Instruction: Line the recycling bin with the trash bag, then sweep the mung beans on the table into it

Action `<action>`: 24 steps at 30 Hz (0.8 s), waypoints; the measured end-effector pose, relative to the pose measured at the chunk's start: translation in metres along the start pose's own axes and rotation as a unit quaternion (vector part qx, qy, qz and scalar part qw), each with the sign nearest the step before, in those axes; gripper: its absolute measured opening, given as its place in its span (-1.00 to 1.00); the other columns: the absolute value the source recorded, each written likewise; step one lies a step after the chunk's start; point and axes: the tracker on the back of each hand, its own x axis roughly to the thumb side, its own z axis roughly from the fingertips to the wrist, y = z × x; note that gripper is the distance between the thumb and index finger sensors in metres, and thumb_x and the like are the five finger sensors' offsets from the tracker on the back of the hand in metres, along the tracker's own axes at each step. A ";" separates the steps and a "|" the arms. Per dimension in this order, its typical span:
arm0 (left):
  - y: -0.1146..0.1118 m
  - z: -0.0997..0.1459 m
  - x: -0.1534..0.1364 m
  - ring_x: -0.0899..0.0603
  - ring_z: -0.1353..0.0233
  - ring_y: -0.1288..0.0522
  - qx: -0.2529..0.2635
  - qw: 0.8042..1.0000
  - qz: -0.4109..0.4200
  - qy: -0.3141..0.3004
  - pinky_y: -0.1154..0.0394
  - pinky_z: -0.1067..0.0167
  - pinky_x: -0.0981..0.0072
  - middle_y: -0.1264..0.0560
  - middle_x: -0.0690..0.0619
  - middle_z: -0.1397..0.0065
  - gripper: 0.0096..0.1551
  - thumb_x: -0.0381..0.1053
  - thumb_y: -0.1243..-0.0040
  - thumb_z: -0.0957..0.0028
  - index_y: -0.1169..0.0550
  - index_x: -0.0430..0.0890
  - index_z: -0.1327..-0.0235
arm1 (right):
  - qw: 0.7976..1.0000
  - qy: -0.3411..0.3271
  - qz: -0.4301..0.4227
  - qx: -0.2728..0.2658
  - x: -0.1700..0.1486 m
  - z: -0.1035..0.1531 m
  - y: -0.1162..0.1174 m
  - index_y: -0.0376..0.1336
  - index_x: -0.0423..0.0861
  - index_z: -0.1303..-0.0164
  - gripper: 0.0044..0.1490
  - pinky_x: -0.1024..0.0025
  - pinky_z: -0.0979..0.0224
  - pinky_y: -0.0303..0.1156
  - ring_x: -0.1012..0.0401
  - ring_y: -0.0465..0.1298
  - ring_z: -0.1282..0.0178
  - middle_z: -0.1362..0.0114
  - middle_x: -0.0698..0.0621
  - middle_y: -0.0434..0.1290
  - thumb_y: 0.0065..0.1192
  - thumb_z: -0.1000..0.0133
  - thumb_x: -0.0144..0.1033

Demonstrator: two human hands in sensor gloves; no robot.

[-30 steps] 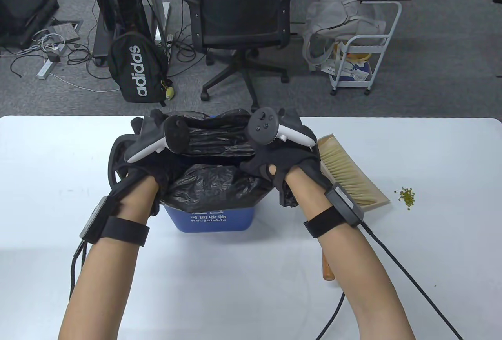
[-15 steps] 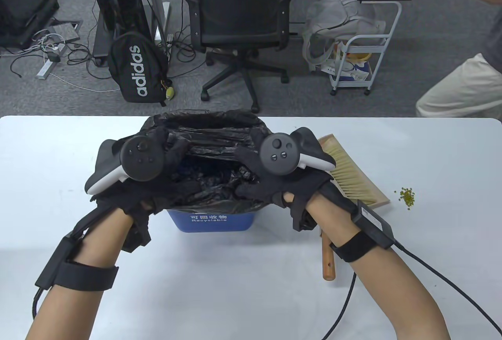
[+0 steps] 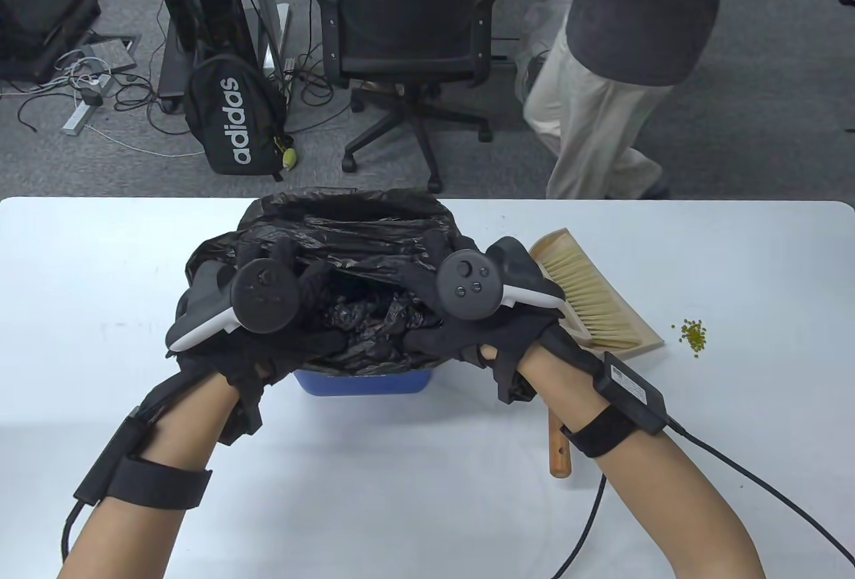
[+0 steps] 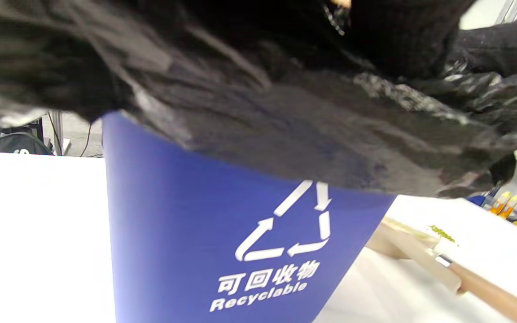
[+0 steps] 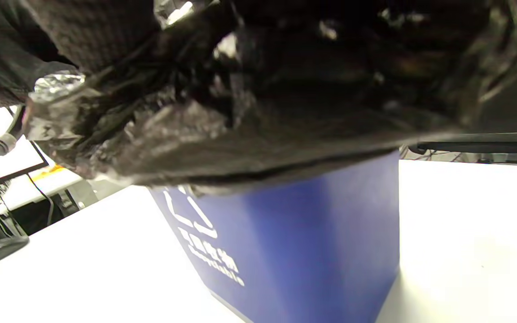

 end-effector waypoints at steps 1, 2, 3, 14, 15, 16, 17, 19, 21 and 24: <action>0.003 0.002 0.001 -0.78 -0.58 0.32 0.005 1.000 0.003 -0.003 0.10 -0.39 -0.77 0.20 -0.44 -0.78 0.21 0.35 -0.32 0.03 -0.15 -0.16 -0.79 | 1.000 -0.002 -0.001 -0.006 0.000 0.003 -0.003 -0.10 -0.31 -0.81 0.24 -0.65 -0.40 -0.13 -0.67 -0.23 -0.54 -0.70 -0.58 -0.36 0.20 -0.13 0.19; 0.008 0.006 0.002 -0.78 -0.58 0.32 0.014 1.000 0.004 -0.006 0.11 -0.39 -0.77 0.20 -0.44 -0.78 0.21 0.36 -0.32 0.04 -0.16 -0.16 -0.79 | 1.000 -0.004 -0.003 -0.015 0.001 0.008 -0.008 -0.09 -0.31 -0.81 0.23 -0.65 -0.40 -0.13 -0.67 -0.23 -0.54 -0.70 -0.58 -0.36 0.20 -0.13 0.19; 0.014 0.010 0.003 -0.78 -0.58 0.32 0.024 1.000 0.006 -0.010 0.11 -0.40 -0.76 0.19 -0.44 -0.78 0.21 0.36 -0.31 0.04 -0.16 -0.16 -0.79 | 1.000 -0.008 -0.004 -0.027 0.001 0.014 -0.015 -0.10 -0.31 -0.81 0.23 -0.65 -0.40 -0.13 -0.67 -0.23 -0.54 -0.70 -0.58 -0.35 0.20 -0.13 0.20; 0.063 0.054 0.044 -0.76 -0.62 0.13 0.168 0.984 0.003 -0.054 0.05 -0.42 -0.72 -0.01 -0.46 -0.78 0.13 0.32 -0.34 0.01 -0.28 -0.24 -0.73 | 0.992 -0.010 -0.020 -0.128 -0.011 0.086 -0.059 -0.04 -0.32 -0.79 0.19 -0.64 -0.40 -0.09 -0.66 -0.17 -0.56 -0.72 -0.58 -0.27 0.21 -0.14 0.17; 0.064 0.059 0.052 -0.76 -0.63 0.11 0.180 0.982 -0.001 -0.058 0.04 -0.43 -0.72 -0.02 -0.45 -0.78 0.13 0.32 -0.34 0.01 -0.29 -0.24 -0.73 | 0.990 -0.008 -0.018 -0.137 -0.013 0.094 -0.060 -0.03 -0.32 -0.79 0.19 -0.64 -0.41 -0.08 -0.66 -0.15 -0.56 -0.72 -0.59 -0.26 0.21 -0.13 0.17; 0.063 0.061 0.057 -0.76 -0.62 0.09 0.184 0.981 -0.004 -0.064 0.03 -0.42 -0.72 -0.04 -0.46 -0.77 0.12 0.32 -0.34 0.00 -0.30 -0.24 -0.72 | 0.990 -0.007 -0.016 -0.141 -0.015 0.099 -0.060 -0.02 -0.32 -0.79 0.19 -0.64 -0.40 -0.08 -0.65 -0.14 -0.56 -0.72 -0.58 -0.25 0.21 -0.13 0.16; 0.062 0.065 0.067 -0.76 -0.63 0.08 0.188 0.980 -0.010 -0.070 0.02 -0.42 -0.72 -0.05 -0.45 -0.77 0.12 0.31 -0.34 0.00 -0.30 -0.25 -0.72 | 0.989 -0.003 -0.015 -0.147 -0.018 0.107 -0.059 -0.02 -0.32 -0.79 0.18 -0.63 -0.40 -0.07 -0.65 -0.13 -0.56 -0.72 -0.59 -0.23 0.21 -0.13 0.16; 0.057 0.071 0.082 -0.76 -0.63 0.06 0.191 0.978 -0.019 -0.082 0.01 -0.42 -0.72 -0.06 -0.45 -0.77 0.11 0.31 -0.34 0.00 -0.31 -0.25 -0.72 | 0.988 0.002 -0.010 -0.153 -0.022 0.119 -0.057 0.00 -0.32 -0.78 0.17 -0.63 -0.40 -0.05 -0.65 -0.10 -0.56 -0.72 -0.59 -0.21 0.22 -0.13 0.15; 0.049 0.077 0.101 -0.76 -0.63 0.05 0.193 0.976 -0.031 -0.098 0.00 -0.42 -0.72 -0.07 -0.45 -0.77 0.11 0.31 -0.34 0.00 -0.31 -0.25 -0.72 | 0.988 0.009 -0.003 -0.157 -0.027 0.133 -0.051 0.01 -0.32 -0.77 0.16 -0.63 -0.40 -0.03 -0.65 -0.08 -0.56 -0.72 -0.58 -0.18 0.22 -0.13 0.15; 0.034 0.082 0.125 -0.75 -0.63 0.04 0.191 0.973 -0.045 -0.125 -0.01 -0.42 -0.72 -0.08 -0.45 -0.77 0.11 0.32 -0.34 0.00 -0.31 -0.24 -0.72 | 0.987 0.018 0.006 -0.159 -0.034 0.148 -0.041 0.03 -0.33 -0.76 0.16 -0.61 -0.41 0.00 -0.64 -0.05 -0.56 -0.72 -0.58 -0.16 0.23 -0.13 0.14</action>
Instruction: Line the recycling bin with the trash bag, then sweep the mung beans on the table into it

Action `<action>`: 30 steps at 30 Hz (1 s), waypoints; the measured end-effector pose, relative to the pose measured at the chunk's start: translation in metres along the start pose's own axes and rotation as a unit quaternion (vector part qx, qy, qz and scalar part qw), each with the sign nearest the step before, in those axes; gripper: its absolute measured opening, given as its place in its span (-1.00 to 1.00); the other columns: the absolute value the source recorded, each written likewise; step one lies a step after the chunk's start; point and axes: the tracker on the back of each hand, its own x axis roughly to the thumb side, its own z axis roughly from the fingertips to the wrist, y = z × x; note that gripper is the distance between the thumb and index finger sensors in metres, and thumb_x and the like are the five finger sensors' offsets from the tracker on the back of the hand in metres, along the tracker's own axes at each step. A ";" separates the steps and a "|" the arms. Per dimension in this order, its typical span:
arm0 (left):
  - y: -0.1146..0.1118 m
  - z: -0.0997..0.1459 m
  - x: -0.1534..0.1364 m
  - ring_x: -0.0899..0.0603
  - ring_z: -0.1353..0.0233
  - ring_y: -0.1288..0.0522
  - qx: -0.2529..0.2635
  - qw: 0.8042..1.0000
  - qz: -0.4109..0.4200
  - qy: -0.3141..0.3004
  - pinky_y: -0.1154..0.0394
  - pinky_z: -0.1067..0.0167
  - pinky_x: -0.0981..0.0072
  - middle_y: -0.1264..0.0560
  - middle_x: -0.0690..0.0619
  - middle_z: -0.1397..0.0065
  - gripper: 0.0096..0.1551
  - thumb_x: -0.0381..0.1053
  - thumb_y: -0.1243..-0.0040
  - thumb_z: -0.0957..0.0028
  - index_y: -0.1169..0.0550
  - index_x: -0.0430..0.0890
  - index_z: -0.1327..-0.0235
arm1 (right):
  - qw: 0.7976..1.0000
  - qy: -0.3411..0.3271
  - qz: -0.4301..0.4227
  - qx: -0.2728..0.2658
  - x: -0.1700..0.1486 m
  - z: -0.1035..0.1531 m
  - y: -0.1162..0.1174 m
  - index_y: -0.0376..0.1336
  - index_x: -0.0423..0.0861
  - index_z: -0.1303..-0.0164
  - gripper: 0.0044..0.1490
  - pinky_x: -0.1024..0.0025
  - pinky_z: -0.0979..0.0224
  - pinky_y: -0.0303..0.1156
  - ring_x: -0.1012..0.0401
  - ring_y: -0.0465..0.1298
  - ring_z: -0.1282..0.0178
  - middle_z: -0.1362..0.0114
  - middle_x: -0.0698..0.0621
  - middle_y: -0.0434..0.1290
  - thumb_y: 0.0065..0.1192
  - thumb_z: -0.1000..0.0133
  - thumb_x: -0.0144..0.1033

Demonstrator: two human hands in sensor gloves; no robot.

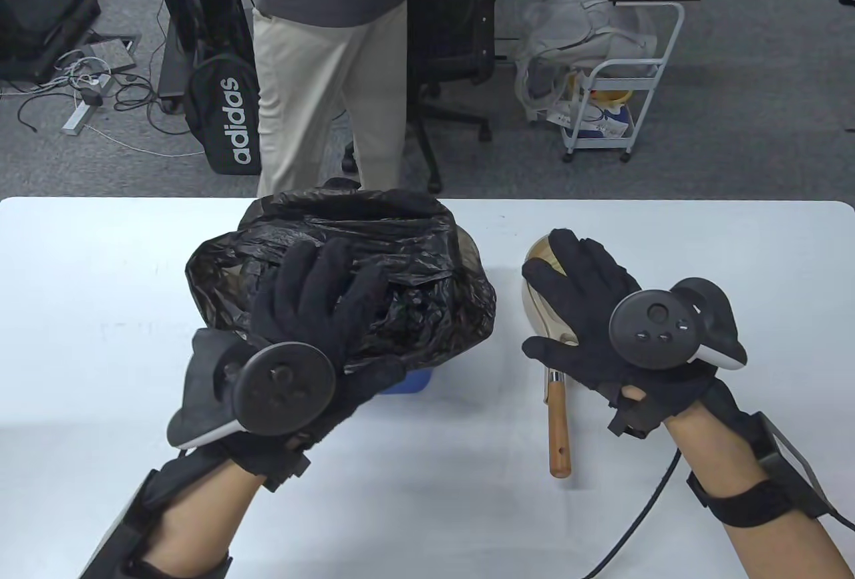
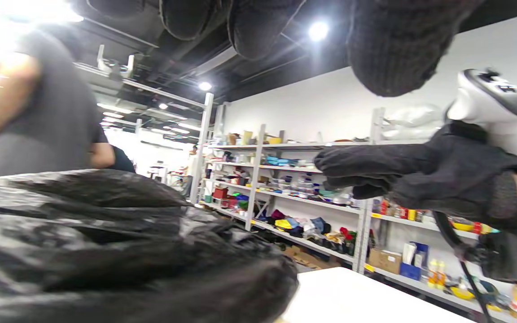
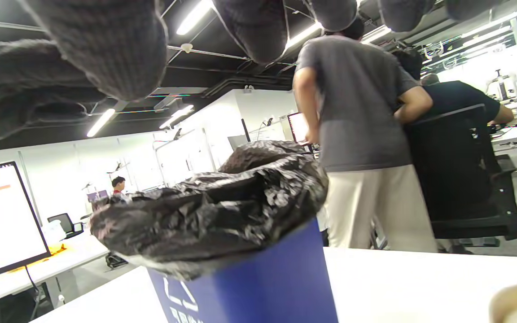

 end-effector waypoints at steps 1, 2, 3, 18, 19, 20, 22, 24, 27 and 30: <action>-0.006 0.002 0.010 -0.75 -0.63 0.04 -0.002 1.000 -0.002 -0.009 -0.01 -0.43 -0.72 -0.08 -0.45 -0.77 0.11 0.32 -0.34 0.00 -0.31 -0.24 -0.72 | 1.000 0.003 0.002 0.001 -0.003 0.007 0.003 0.03 -0.33 -0.76 0.15 -0.61 -0.41 0.01 -0.64 -0.04 -0.56 -0.72 -0.58 -0.15 0.23 -0.13 0.14; -0.010 0.002 0.016 -0.75 -0.63 0.03 -0.004 1.000 -0.002 -0.015 -0.01 -0.43 -0.71 -0.08 -0.44 -0.77 0.11 0.32 -0.34 0.00 -0.31 -0.24 -0.72 | 1.000 0.005 0.003 0.002 -0.006 0.011 0.005 0.03 -0.33 -0.76 0.15 -0.60 -0.41 0.01 -0.64 -0.03 -0.56 -0.72 -0.58 -0.14 0.23 -0.13 0.14; -0.017 0.003 0.025 -0.75 -0.63 0.03 -0.009 1.000 -0.001 -0.027 -0.02 -0.43 -0.71 -0.08 -0.45 -0.77 0.11 0.32 -0.34 0.00 -0.31 -0.24 -0.72 | 1.000 0.007 0.005 0.002 -0.009 0.017 0.008 0.04 -0.33 -0.75 0.15 -0.59 -0.41 0.02 -0.64 -0.02 -0.56 -0.71 -0.58 -0.13 0.23 -0.13 0.14; -0.115 -0.003 0.077 -0.74 -0.63 -0.03 -0.061 0.992 0.041 -0.100 -0.05 -0.43 -0.70 -0.13 -0.44 -0.76 0.10 0.32 -0.33 0.00 -0.32 -0.24 -0.71 | 0.999 0.000 0.036 -0.019 -0.041 0.075 0.062 0.17 -0.39 -0.64 0.08 -0.46 -0.39 0.22 -0.54 0.24 -0.50 -0.65 -0.55 0.11 0.26 -0.09 0.10; -0.122 -0.004 0.079 -0.74 -0.62 -0.04 -0.062 0.992 0.040 -0.104 -0.06 -0.42 -0.70 -0.13 -0.44 -0.75 0.10 0.32 -0.33 0.00 -0.32 -0.25 -0.70 | 0.999 -0.003 0.038 -0.018 -0.043 0.078 0.066 0.17 -0.38 -0.64 0.08 -0.46 -0.39 0.22 -0.54 0.25 -0.50 -0.64 -0.55 0.12 0.26 -0.09 0.11; -0.126 -0.005 0.079 -0.74 -0.63 -0.04 -0.064 0.992 0.039 -0.106 -0.06 -0.42 -0.70 -0.13 -0.44 -0.75 0.10 0.32 -0.33 0.00 -0.32 -0.24 -0.70 | 0.999 -0.003 0.041 -0.016 -0.044 0.080 0.069 0.17 -0.38 -0.63 0.08 -0.46 -0.38 0.23 -0.54 0.26 -0.49 -0.64 -0.55 0.13 0.26 -0.09 0.11; -0.139 -0.006 0.081 -0.74 -0.62 -0.05 -0.066 0.991 0.041 -0.108 -0.07 -0.41 -0.70 -0.15 -0.44 -0.75 0.09 0.32 -0.33 0.00 -0.32 -0.25 -0.70 | 0.999 -0.004 0.052 0.000 -0.047 0.085 0.078 0.16 -0.37 -0.64 0.08 -0.46 -0.38 0.23 -0.54 0.26 -0.49 -0.64 -0.55 0.13 0.26 -0.09 0.11; -0.151 -0.008 0.080 -0.73 -0.62 -0.06 -0.074 0.990 0.045 -0.108 -0.09 -0.41 -0.70 -0.15 -0.43 -0.75 0.10 0.32 -0.33 0.00 -0.32 -0.25 -0.70 | 0.998 -0.003 0.064 0.015 -0.048 0.090 0.088 0.16 -0.37 -0.65 0.09 -0.46 -0.38 0.24 -0.54 0.27 -0.49 -0.64 -0.55 0.14 0.25 -0.09 0.11; -0.167 -0.009 0.078 -0.73 -0.62 -0.07 -0.079 0.990 0.055 -0.106 -0.10 -0.41 -0.70 -0.16 -0.44 -0.74 0.09 0.31 -0.32 0.00 -0.33 -0.25 -0.69 | 0.996 -0.009 0.075 0.038 -0.048 0.096 0.103 0.15 -0.35 -0.65 0.09 -0.46 -0.37 0.25 -0.54 0.27 -0.48 -0.63 -0.55 0.16 0.25 -0.08 0.12; -0.185 -0.011 0.072 -0.73 -0.61 -0.08 -0.088 0.989 0.057 -0.101 -0.10 -0.41 -0.69 -0.16 -0.44 -0.74 0.08 0.31 -0.32 0.00 -0.33 -0.25 -0.69 | 0.994 -0.015 0.087 0.065 -0.046 0.102 0.119 0.14 -0.34 -0.66 0.10 -0.47 -0.37 0.25 -0.56 0.27 -0.48 -0.63 -0.55 0.15 0.25 -0.08 0.13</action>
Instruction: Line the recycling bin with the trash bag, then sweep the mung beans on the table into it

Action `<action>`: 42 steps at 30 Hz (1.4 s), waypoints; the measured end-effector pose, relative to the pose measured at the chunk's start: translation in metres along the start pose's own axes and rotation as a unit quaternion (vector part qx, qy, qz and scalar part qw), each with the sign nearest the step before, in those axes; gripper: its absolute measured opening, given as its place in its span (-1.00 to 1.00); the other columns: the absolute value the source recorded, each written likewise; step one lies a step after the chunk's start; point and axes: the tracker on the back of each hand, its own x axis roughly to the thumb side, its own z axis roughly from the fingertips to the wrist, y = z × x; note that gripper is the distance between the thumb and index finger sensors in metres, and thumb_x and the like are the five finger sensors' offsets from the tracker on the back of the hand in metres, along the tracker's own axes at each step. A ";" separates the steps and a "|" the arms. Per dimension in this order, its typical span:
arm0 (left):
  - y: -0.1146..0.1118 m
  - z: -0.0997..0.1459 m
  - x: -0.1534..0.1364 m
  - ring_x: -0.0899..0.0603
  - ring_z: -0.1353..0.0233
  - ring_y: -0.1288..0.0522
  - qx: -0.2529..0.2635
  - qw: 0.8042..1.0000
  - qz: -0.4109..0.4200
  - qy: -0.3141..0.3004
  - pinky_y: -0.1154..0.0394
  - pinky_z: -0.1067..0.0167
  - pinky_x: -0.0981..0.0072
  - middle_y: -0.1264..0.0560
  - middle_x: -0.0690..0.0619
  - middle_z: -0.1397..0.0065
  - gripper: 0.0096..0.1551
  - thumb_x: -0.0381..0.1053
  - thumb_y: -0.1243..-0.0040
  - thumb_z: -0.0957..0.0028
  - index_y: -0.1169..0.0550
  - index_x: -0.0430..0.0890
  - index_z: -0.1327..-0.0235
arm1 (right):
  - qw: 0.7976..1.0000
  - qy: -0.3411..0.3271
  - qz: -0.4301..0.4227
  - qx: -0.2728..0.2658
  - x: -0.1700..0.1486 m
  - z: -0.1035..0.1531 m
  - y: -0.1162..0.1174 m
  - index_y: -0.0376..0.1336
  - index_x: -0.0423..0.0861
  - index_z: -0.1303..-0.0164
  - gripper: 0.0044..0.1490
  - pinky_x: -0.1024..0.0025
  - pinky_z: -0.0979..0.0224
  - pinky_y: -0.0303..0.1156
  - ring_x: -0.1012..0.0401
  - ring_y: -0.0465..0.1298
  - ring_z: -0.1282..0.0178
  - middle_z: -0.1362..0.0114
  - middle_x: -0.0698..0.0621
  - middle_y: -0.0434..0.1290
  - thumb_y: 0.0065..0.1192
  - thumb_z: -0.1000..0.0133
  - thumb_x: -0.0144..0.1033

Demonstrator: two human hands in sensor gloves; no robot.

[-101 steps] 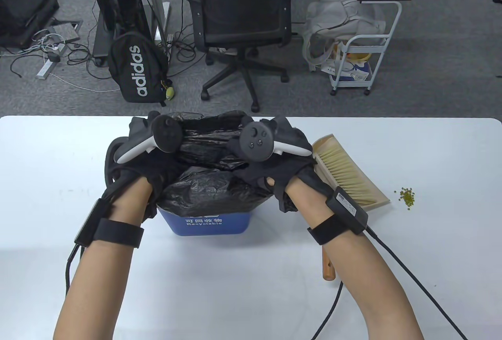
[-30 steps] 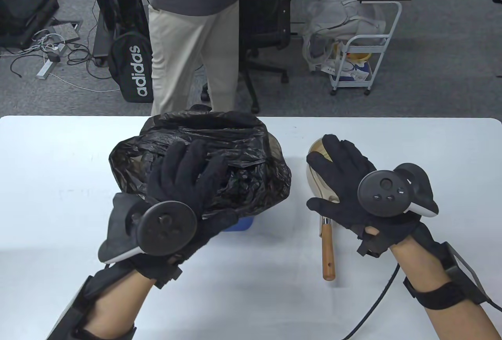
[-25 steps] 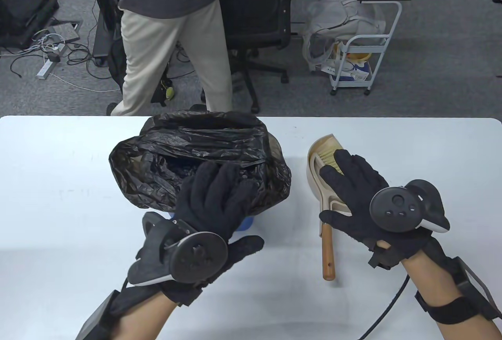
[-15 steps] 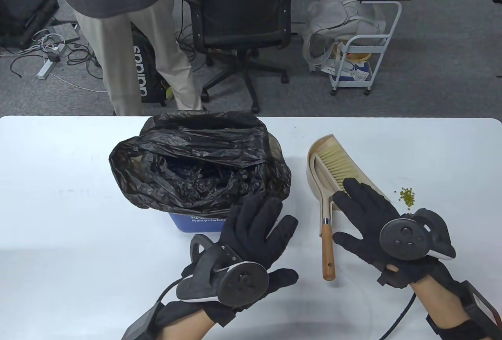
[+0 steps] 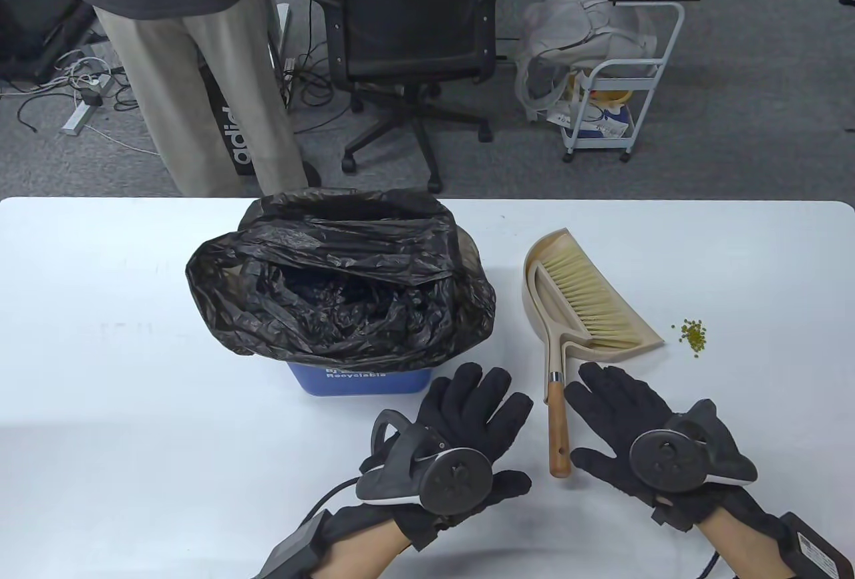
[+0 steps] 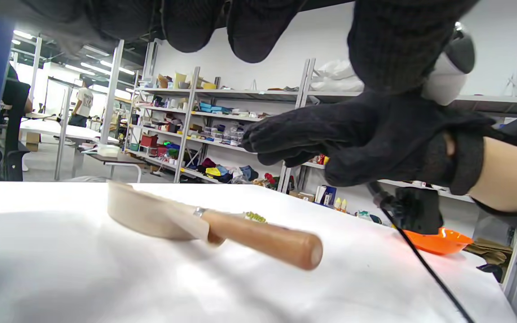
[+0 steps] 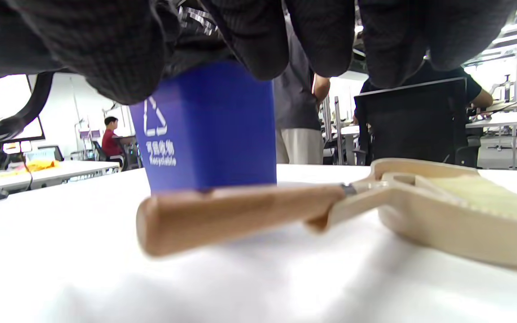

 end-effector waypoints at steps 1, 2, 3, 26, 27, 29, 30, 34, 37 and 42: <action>-0.005 -0.001 -0.003 -0.73 -0.61 -0.08 -0.003 1.000 0.001 0.002 -0.11 -0.40 -0.69 -0.17 -0.44 -0.74 0.08 0.31 -0.32 0.00 -0.34 -0.25 -0.68 | 1.000 -0.003 0.005 0.008 0.002 0.001 0.005 0.12 -0.34 -0.67 0.11 -0.47 -0.36 0.25 -0.56 0.27 -0.48 -0.63 -0.55 0.14 0.24 -0.08 0.14; -0.010 -0.002 -0.006 -0.73 -0.61 -0.09 -0.006 1.000 0.003 0.004 -0.11 -0.40 -0.69 -0.17 -0.44 -0.74 0.08 0.31 -0.32 0.00 -0.34 -0.26 -0.68 | 1.000 -0.006 0.008 0.013 0.003 0.002 0.009 0.11 -0.32 -0.68 0.11 -0.48 -0.36 0.25 -0.56 0.26 -0.48 -0.63 -0.55 0.14 0.24 -0.07 0.15; -0.014 -0.002 -0.009 -0.73 -0.61 -0.09 -0.006 1.000 0.007 0.006 -0.11 -0.40 -0.69 -0.17 -0.44 -0.73 0.07 0.30 -0.32 0.00 -0.34 -0.26 -0.68 | 1.000 -0.007 0.011 0.019 0.005 0.002 0.012 0.11 -0.32 -0.68 0.12 -0.49 -0.36 0.25 -0.56 0.26 -0.49 -0.63 -0.55 0.14 0.24 -0.07 0.15; -0.050 0.020 -0.046 -0.74 -0.59 -0.10 -0.041 0.997 0.029 0.059 -0.12 -0.38 -0.69 -0.17 -0.46 -0.71 0.05 0.27 -0.32 -0.01 -0.35 -0.29 -0.66 | 0.982 0.007 0.181 0.050 0.042 -0.003 0.060 0.15 -0.28 -0.65 0.05 -0.48 -0.30 0.34 -0.53 0.35 -0.44 -0.59 -0.56 0.17 0.34 -0.04 0.03; -0.050 0.020 -0.046 -0.74 -0.59 -0.10 -0.041 0.997 0.029 0.059 -0.12 -0.38 -0.69 -0.17 -0.46 -0.71 0.05 0.27 -0.32 -0.01 -0.35 -0.29 -0.65 | 0.981 0.011 0.188 0.045 0.044 -0.004 0.061 0.17 -0.29 -0.63 0.02 -0.47 -0.29 0.35 -0.52 0.37 -0.42 -0.58 -0.56 0.19 0.34 -0.05 0.00; -0.050 0.021 -0.045 -0.74 -0.59 -0.10 -0.040 0.997 0.027 0.059 -0.12 -0.38 -0.69 -0.17 -0.46 -0.71 0.05 0.27 -0.32 -0.01 -0.36 -0.29 -0.65 | 0.978 0.017 0.204 0.043 0.047 -0.005 0.063 0.19 -0.28 -0.61 -0.02 -0.46 -0.28 0.37 -0.52 0.40 -0.41 -0.56 -0.56 0.21 0.34 -0.06 -0.01; -0.050 0.021 -0.045 -0.74 -0.59 -0.10 -0.040 0.997 0.026 0.058 -0.13 -0.38 -0.69 -0.17 -0.46 -0.71 0.05 0.27 -0.32 -0.01 -0.36 -0.29 -0.65 | 0.976 0.021 0.215 0.040 0.050 -0.006 0.064 0.20 -0.29 -0.61 -0.02 -0.45 -0.27 0.38 -0.52 0.41 -0.39 -0.55 -0.56 0.22 0.33 -0.06 -0.01; -0.050 0.022 -0.044 -0.74 -0.59 -0.10 -0.042 0.997 0.023 0.055 -0.13 -0.38 -0.69 -0.17 -0.46 -0.71 0.05 0.27 -0.32 -0.01 -0.35 -0.29 -0.65 | 0.965 0.057 0.250 0.053 0.054 -0.011 0.071 0.14 -0.28 -0.65 0.03 -0.45 -0.27 0.39 -0.52 0.41 -0.39 -0.56 -0.57 0.21 0.35 -0.06 0.00; -0.051 0.022 -0.043 -0.74 -0.59 -0.11 -0.044 0.997 0.022 0.054 -0.13 -0.38 -0.69 -0.17 -0.46 -0.71 0.05 0.27 -0.32 -0.01 -0.35 -0.29 -0.66 | 0.961 0.063 0.268 0.038 0.057 -0.013 0.076 0.10 -0.29 -0.66 0.05 -0.43 -0.25 0.42 -0.50 0.45 -0.37 -0.53 -0.57 0.25 0.40 -0.04 -0.06; -0.050 0.023 -0.043 -0.74 -0.58 -0.11 -0.045 0.997 0.018 0.057 -0.13 -0.38 -0.68 -0.17 -0.47 -0.71 0.04 0.26 -0.32 -0.01 -0.35 -0.29 -0.65 | 0.949 0.057 0.306 0.040 0.063 -0.017 0.081 0.11 -0.32 -0.64 0.03 -0.40 -0.27 0.42 -0.46 0.48 -0.36 -0.49 -0.58 0.29 0.44 -0.03 -0.16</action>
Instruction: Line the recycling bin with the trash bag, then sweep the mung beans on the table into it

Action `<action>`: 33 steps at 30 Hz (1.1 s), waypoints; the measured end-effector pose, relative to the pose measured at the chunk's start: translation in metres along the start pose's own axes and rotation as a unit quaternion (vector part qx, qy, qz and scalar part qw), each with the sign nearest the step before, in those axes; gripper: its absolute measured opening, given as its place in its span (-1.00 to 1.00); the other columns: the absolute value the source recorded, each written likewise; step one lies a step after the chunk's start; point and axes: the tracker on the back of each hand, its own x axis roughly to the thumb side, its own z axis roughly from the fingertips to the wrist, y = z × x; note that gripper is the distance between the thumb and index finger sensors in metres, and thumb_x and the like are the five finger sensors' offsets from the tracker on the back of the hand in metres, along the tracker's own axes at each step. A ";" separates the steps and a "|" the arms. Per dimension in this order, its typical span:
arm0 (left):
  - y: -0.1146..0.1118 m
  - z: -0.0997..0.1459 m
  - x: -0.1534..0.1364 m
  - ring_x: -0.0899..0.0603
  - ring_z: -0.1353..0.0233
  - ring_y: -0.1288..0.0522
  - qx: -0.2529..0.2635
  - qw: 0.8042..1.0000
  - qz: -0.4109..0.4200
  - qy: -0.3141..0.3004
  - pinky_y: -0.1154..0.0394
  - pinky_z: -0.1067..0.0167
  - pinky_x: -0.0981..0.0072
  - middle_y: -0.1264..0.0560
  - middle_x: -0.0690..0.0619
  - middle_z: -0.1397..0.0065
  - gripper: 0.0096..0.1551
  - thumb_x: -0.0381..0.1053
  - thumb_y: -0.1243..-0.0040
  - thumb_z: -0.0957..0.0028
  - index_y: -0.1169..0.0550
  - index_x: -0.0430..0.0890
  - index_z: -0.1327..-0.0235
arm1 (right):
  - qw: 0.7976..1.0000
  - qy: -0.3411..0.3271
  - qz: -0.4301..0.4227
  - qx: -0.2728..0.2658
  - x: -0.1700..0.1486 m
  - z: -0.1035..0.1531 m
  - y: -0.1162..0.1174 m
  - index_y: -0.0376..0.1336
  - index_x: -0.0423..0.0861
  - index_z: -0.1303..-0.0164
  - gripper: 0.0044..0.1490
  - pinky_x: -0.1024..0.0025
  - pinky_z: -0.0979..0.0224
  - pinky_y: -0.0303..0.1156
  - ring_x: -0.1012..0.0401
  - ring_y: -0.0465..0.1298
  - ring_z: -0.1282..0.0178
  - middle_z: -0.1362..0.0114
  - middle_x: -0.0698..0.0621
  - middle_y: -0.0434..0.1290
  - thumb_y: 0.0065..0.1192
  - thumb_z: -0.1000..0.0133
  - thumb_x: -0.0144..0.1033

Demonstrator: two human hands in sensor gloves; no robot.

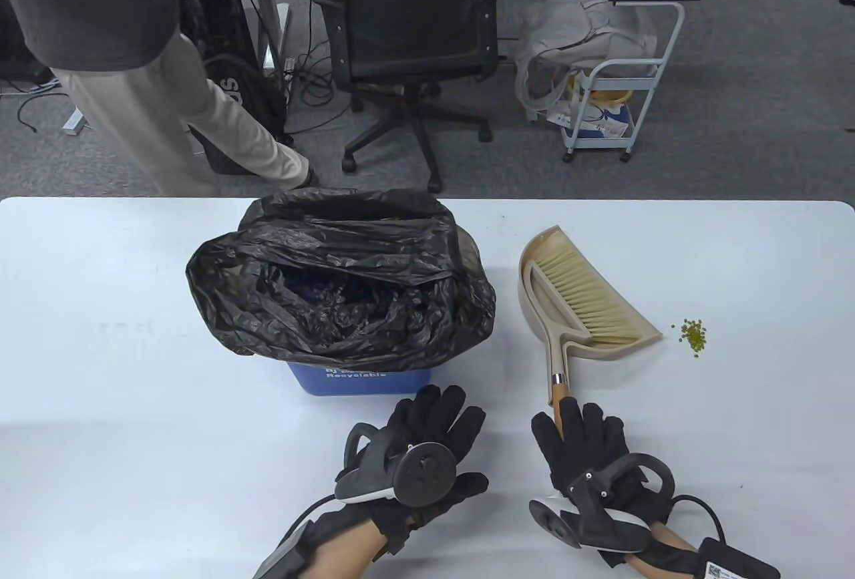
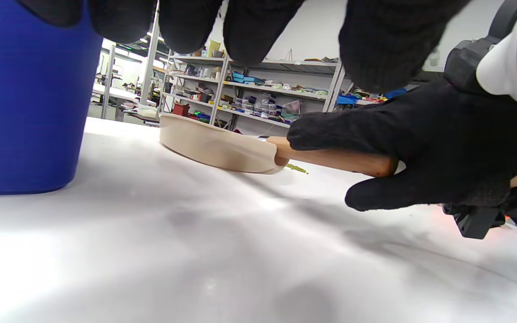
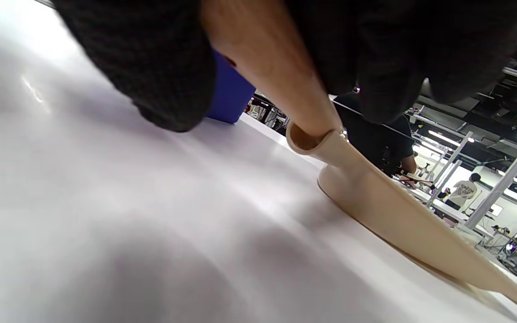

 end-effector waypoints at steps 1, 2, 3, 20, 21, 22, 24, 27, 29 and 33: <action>0.000 0.000 0.000 -0.74 -0.58 -0.11 0.000 1.000 -0.001 0.000 -0.13 -0.38 -0.68 -0.17 -0.47 -0.71 0.04 0.26 -0.32 -0.01 -0.35 -0.29 -0.65 | 1.000 -0.001 0.012 -0.003 0.001 -0.001 -0.001 0.12 -0.33 -0.63 0.02 -0.39 -0.27 0.43 -0.44 0.50 -0.36 -0.47 -0.58 0.31 0.43 -0.03 -0.17; 0.000 0.000 0.000 -0.74 -0.58 -0.11 0.001 1.000 -0.001 0.000 -0.13 -0.38 -0.68 -0.17 -0.46 -0.71 0.04 0.26 -0.32 -0.01 -0.35 -0.29 -0.65 | 1.000 -0.004 0.022 -0.006 0.002 -0.001 -0.002 0.13 -0.34 -0.62 0.01 -0.39 -0.27 0.43 -0.43 0.51 -0.35 -0.46 -0.57 0.33 0.43 -0.03 -0.18; 0.000 0.000 0.000 -0.74 -0.58 -0.11 0.002 1.000 -0.001 0.001 -0.13 -0.38 -0.68 -0.17 -0.46 -0.71 0.04 0.26 -0.32 -0.02 -0.35 -0.29 -0.66 | 0.999 -0.005 0.033 -0.011 0.002 -0.002 -0.004 0.14 -0.34 -0.61 -0.01 -0.38 -0.27 0.44 -0.42 0.52 -0.34 -0.45 -0.57 0.35 0.42 -0.03 -0.19; 0.001 0.002 0.001 -0.75 -0.57 -0.11 0.003 1.000 -0.006 0.009 -0.14 -0.37 -0.68 -0.16 -0.47 -0.71 0.04 0.25 -0.31 -0.03 -0.32 -0.29 -0.67 | 0.990 0.054 0.027 -0.128 -0.058 -0.003 -0.049 0.36 -0.37 -0.40 -0.22 -0.25 -0.12 0.58 -0.22 0.73 -0.08 -0.15 -0.37 0.65 0.34 -0.05 -0.21; 0.001 0.002 0.001 -0.75 -0.57 -0.11 0.004 1.000 -0.006 0.010 -0.14 -0.37 -0.68 -0.16 -0.47 -0.71 0.04 0.25 -0.31 -0.03 -0.32 -0.30 -0.67 | 0.988 0.068 0.013 -0.138 -0.068 -0.002 -0.053 0.36 -0.38 -0.39 -0.22 -0.24 -0.12 0.59 -0.22 0.73 -0.07 -0.15 -0.37 0.65 0.34 -0.04 -0.20; 0.001 0.002 0.001 -0.75 -0.57 -0.11 0.004 1.000 -0.006 0.011 -0.14 -0.37 -0.68 -0.16 -0.47 -0.71 0.04 0.25 -0.31 -0.03 -0.32 -0.29 -0.67 | 0.985 0.078 0.003 -0.152 -0.077 0.000 -0.057 0.37 -0.38 -0.38 -0.22 -0.24 -0.11 0.59 -0.21 0.74 -0.06 -0.14 -0.36 0.66 0.34 -0.04 -0.20; 0.001 0.002 0.000 -0.76 -0.57 -0.11 0.005 1.000 -0.006 0.012 -0.14 -0.37 -0.68 -0.16 -0.47 -0.71 0.04 0.25 -0.31 -0.03 -0.32 -0.29 -0.67 | 0.980 0.101 -0.022 -0.172 -0.094 0.005 -0.063 0.39 -0.39 -0.36 -0.22 -0.22 -0.09 0.60 -0.20 0.75 -0.04 -0.12 -0.35 0.67 0.34 -0.04 -0.19; 0.002 0.002 0.000 -0.76 -0.57 -0.11 0.004 1.000 -0.006 0.012 -0.14 -0.37 -0.68 -0.16 -0.47 -0.71 0.05 0.25 -0.31 -0.03 -0.32 -0.30 -0.67 | 0.966 0.138 -0.067 -0.210 -0.121 0.016 -0.072 0.41 -0.40 -0.33 -0.23 -0.21 -0.07 0.61 -0.19 0.76 -0.01 -0.08 -0.34 0.69 0.36 -0.03 -0.18; 0.002 0.002 0.000 -0.75 -0.57 -0.11 0.004 1.000 -0.006 0.013 -0.14 -0.37 -0.68 -0.16 -0.47 -0.71 0.04 0.25 -0.31 -0.03 -0.32 -0.29 -0.67 | 0.956 0.162 -0.085 -0.229 -0.136 0.025 -0.076 0.42 -0.41 -0.31 -0.23 -0.20 -0.06 0.62 -0.18 0.76 0.01 -0.06 -0.34 0.69 0.36 -0.03 -0.18; 0.001 0.002 -0.001 -0.76 -0.57 -0.11 0.002 1.000 -0.006 0.014 -0.14 -0.37 -0.68 -0.16 -0.47 -0.71 0.05 0.25 -0.31 -0.03 -0.32 -0.30 -0.67 | 0.931 0.216 -0.144 -0.256 -0.164 0.043 -0.079 0.42 -0.44 -0.29 -0.23 -0.21 -0.04 0.62 -0.20 0.76 0.02 -0.05 -0.35 0.70 0.37 -0.03 -0.19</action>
